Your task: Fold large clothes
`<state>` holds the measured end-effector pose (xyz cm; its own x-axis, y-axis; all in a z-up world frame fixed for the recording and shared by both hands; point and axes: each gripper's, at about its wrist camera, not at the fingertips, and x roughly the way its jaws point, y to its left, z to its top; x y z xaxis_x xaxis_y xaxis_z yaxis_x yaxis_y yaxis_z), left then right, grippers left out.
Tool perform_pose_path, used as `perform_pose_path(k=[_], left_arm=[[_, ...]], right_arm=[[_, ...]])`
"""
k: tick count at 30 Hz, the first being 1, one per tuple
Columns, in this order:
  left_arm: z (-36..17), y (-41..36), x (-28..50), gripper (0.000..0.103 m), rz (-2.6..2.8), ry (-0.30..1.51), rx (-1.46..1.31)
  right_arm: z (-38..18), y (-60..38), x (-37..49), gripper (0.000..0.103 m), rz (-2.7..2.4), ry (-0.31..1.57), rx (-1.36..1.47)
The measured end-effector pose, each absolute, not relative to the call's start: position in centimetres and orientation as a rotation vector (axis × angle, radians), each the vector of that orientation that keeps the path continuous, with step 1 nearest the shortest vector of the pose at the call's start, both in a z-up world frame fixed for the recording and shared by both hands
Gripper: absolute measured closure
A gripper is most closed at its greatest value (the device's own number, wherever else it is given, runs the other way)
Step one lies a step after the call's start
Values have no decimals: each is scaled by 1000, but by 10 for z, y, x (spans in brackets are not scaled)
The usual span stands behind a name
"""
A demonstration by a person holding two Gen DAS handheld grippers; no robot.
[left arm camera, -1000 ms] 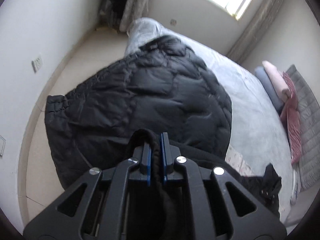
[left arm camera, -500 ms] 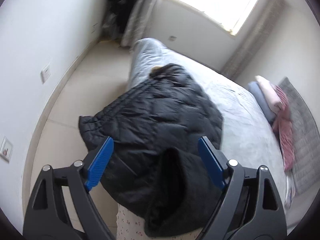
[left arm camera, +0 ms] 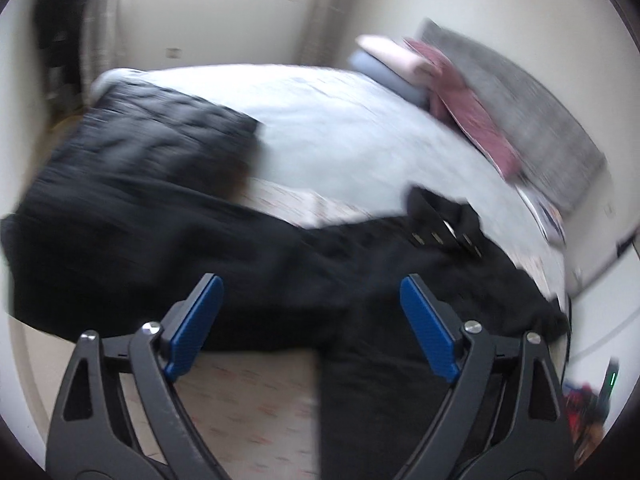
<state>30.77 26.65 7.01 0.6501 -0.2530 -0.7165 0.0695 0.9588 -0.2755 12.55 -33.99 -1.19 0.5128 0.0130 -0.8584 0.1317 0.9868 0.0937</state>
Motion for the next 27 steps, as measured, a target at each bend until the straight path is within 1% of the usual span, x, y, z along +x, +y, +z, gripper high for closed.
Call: perform_pose_path(k=[2, 7, 13, 16, 19, 24, 25, 27], left_arm=[[57, 220, 306, 11, -243, 897, -186], [34, 125, 297, 11, -342, 952, -97], [4, 27, 294, 11, -444, 993, -67], [-15, -9, 295, 11, -474, 993, -66], [-38, -33, 299, 11, -499, 1005, -131], [-95, -58, 303, 11, -522, 1000, -222], [-109, -58, 300, 11, -512, 980, -226], [-112, -58, 290, 11, -526, 904, -212]], right_arm=[[0, -371, 133, 27, -122, 1028, 149], [29, -455, 156, 19, -254, 990, 171], [33, -552, 197, 17, -317, 980, 265], [23, -596, 221, 17, -352, 990, 297], [6, -636, 239, 17, -394, 977, 365], [-34, -679, 266, 17, -449, 990, 450], [-44, -686, 270, 17, -464, 1000, 465], [-61, -693, 274, 17, -490, 1023, 480]])
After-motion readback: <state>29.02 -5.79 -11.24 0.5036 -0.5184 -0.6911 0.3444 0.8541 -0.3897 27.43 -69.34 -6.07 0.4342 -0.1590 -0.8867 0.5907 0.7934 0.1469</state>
